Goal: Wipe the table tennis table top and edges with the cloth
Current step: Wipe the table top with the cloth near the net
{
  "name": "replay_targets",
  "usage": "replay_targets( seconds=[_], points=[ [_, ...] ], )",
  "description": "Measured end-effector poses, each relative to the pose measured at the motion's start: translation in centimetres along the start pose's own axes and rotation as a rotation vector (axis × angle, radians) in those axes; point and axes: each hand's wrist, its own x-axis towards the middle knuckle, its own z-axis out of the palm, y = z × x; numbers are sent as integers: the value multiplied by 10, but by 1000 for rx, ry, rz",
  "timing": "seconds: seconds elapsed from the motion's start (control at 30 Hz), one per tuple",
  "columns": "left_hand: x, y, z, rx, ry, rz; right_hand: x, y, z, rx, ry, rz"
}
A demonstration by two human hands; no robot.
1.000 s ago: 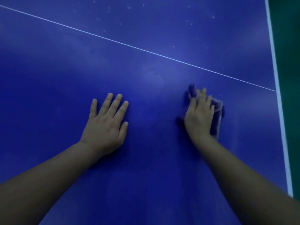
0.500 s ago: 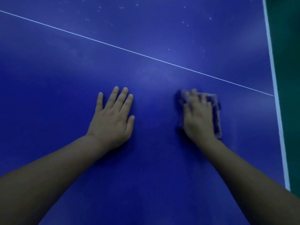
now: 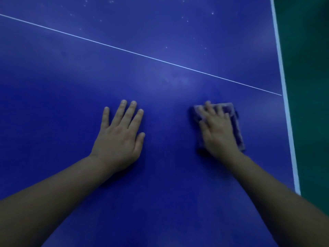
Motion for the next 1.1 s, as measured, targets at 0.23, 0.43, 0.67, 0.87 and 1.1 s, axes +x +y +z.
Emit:
replay_targets(
  seconds=[0.23,0.43,0.67,0.87,1.1],
  points=[
    [-5,31,5,19,2,48,120,8,-15,-23,94,362],
    [-11,46,8,36,3,40,-13,-16,9,14,-32,-223],
    [-31,48,11,42,-9,-8,33,93,-23,17,154,371],
    [-45,45,12,62,-5,-21,86,33,-12,-38,131,205],
    [-73,49,11,76,-24,-5,-118,22,13,-50,-121,-353]
  ],
)
